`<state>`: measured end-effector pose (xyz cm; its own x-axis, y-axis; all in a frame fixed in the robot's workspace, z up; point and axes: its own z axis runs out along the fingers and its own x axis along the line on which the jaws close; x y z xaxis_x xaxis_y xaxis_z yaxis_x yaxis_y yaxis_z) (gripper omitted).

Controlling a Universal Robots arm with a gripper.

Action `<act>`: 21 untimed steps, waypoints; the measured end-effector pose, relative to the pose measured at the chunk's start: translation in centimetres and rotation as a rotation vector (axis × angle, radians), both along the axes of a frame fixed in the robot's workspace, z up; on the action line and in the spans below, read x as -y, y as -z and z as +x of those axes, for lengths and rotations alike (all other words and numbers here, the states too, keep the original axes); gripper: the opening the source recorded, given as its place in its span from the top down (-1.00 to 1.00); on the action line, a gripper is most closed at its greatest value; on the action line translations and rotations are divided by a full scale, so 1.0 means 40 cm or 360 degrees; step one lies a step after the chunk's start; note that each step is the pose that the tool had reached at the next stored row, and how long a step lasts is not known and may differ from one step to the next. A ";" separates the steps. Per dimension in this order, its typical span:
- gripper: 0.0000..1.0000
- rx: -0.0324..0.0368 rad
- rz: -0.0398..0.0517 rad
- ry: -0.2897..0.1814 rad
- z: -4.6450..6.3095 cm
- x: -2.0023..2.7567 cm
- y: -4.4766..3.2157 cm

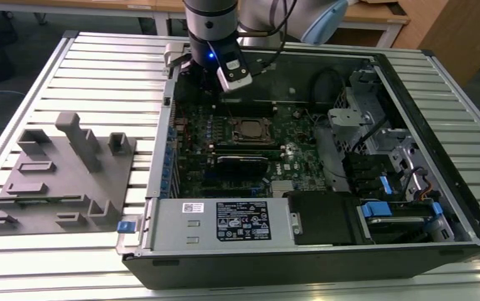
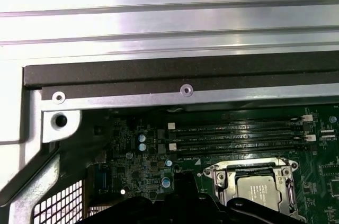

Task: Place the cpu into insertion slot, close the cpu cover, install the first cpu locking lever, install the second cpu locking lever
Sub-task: 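Install the first cpu locking lever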

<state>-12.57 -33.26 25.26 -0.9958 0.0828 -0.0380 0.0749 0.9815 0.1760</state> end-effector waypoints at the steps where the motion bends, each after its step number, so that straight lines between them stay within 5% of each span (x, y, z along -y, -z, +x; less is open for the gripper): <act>1: 0.80 0.0000 0.0000 0.0000 0.002 0.000 0.000; 21: 0.80 0.0000 0.0000 0.0000 0.061 0.000 0.000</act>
